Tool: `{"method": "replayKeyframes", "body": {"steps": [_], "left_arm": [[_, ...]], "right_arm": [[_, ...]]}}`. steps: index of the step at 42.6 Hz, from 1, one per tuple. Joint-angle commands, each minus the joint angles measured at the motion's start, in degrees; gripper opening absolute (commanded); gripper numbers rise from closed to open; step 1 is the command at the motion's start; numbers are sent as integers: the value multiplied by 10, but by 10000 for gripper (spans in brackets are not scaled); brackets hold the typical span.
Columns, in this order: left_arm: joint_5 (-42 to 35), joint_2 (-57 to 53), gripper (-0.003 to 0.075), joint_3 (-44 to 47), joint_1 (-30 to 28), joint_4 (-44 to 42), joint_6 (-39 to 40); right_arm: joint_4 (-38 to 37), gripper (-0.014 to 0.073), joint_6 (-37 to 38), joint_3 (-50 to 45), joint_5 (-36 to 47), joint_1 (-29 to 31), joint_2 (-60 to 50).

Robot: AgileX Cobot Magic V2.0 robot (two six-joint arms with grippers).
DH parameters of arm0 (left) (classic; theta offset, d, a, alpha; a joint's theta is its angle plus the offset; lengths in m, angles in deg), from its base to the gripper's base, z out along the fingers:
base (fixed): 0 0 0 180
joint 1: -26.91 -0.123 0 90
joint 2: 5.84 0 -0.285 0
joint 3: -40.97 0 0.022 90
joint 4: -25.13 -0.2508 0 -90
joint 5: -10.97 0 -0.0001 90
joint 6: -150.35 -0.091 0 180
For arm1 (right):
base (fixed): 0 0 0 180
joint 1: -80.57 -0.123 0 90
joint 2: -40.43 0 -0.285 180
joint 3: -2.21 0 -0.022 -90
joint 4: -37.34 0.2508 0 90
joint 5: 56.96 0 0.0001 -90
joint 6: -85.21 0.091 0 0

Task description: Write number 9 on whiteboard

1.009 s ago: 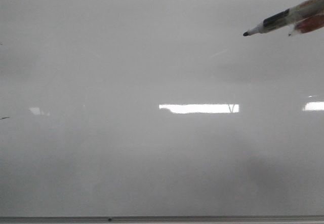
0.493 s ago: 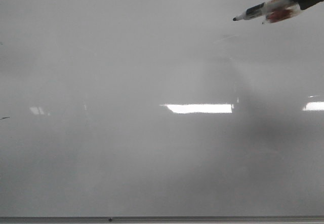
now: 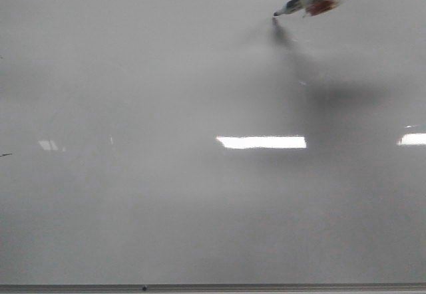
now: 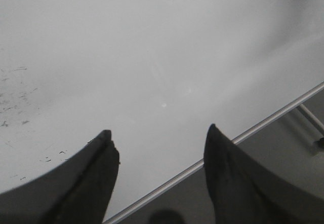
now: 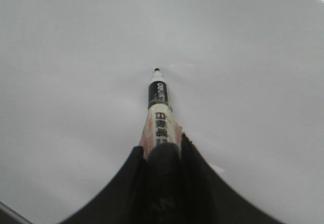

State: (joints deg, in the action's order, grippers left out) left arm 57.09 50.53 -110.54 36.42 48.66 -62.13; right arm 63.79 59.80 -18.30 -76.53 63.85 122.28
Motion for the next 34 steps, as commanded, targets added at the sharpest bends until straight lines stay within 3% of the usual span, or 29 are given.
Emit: {"method": "replayKeyframes", "body": {"steps": [1, 7, 18, 34], "left_arm": [[-31, -6, 378, -15, 0, 20, 6], [-31, -6, 378, -15, 0, 20, 5], [-31, -6, 378, -15, 0, 20, 5], [-31, -6, 378, -15, 0, 20, 5]], "right_arm": [[9, -69, -16, 39, -10, -20, 22], [-7, -60, -16, 29, -40, -15, 42], [-10, -58, -14, 41, -17, 39, 8], [-18, -58, -14, 69, -46, 40, 14]]}}
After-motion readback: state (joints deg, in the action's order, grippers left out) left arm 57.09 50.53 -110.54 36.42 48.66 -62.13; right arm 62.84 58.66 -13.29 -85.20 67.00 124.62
